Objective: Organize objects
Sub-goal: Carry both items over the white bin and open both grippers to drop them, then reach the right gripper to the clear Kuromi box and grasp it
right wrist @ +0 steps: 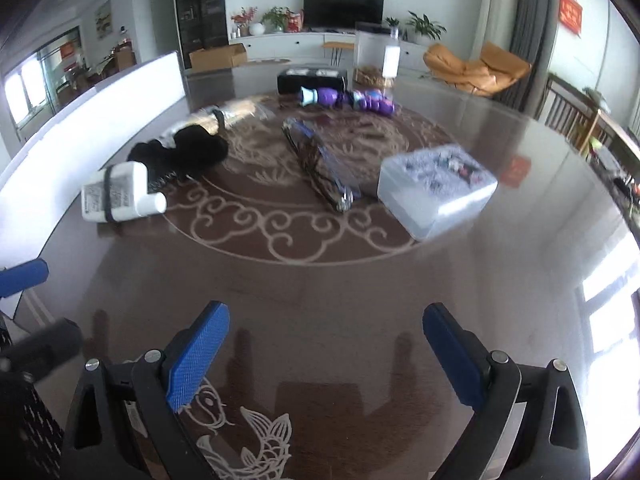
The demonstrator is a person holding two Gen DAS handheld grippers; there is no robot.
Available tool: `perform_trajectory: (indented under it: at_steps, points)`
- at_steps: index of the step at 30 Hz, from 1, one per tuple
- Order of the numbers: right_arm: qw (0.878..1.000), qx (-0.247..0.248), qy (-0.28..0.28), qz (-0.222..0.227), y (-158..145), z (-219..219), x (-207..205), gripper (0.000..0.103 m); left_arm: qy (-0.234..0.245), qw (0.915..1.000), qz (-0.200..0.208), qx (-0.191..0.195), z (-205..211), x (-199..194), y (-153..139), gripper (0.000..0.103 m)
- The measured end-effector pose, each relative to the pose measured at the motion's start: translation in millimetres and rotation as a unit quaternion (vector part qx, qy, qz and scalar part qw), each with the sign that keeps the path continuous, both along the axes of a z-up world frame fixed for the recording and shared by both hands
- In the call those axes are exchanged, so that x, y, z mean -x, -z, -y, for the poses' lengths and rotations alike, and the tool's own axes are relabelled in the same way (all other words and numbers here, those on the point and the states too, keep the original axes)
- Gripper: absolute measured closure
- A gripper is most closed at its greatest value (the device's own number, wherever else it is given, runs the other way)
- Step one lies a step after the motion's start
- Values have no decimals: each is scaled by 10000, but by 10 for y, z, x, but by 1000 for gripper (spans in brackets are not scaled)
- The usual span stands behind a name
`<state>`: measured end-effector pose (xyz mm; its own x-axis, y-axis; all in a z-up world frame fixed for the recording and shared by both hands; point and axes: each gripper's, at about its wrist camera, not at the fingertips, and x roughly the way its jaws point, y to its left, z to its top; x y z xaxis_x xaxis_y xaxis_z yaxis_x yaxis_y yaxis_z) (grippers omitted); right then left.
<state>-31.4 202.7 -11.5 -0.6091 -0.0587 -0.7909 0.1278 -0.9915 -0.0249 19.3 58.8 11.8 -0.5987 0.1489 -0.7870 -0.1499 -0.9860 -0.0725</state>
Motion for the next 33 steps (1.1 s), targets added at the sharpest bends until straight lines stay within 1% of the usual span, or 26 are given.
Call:
perform_trajectory:
  at_steps: [1, 2, 4, 5, 9, 12, 15, 22, 25, 27, 29, 33]
  points:
    - [10000, 24, -9, 58, 31, 12, 27, 5, -52, 10000, -19, 57, 2, -8, 17, 2]
    - [10000, -2, -33, 81, 49, 23, 50, 5, -85, 10000, -13, 31, 13, -2, 56, 2]
    - [9999, -118, -99, 56, 108, 63, 99, 5, -158, 9998, 7, -85, 45, 52, 100, 2]
    - [9998, -154, -130, 50, 104, 111, 111, 5, -199, 9997, 12, -118, 97, 11, 112, 2]
    - [9997, -208, -98, -32, 110, 137, 129, 4, -357, 9989, 131, -280, 148, 114, 196, 2]
    - [9999, -143, -55, 24, 161, 122, 166, 0, -442, 9981, 205, -381, 192, 138, 237, 2]
    - [9999, 35, 34, 139, 187, 42, 172, 0, -494, 9976, 211, -428, 217, 141, 246, 2]
    - [9999, 23, 43, 128, 187, 34, 147, 0, -627, 9966, 343, -399, 271, 150, 288, 2]
    - [9999, 12, 40, 134, 191, 28, 144, 0, -776, 9945, 496, -502, 355, 164, 335, 2]
    - [9999, 9, 36, 140, 187, 23, 148, 0, -840, 9938, 468, -558, 395, 161, 329, 2]
    - [9999, 20, 34, 139, 185, 21, 147, 0, -834, 9940, 457, -535, 395, 157, 338, 2]
    - [9996, 49, -110, 270, 174, -14, 147, 0, -781, 9955, 451, -306, 343, 146, 354, 2]
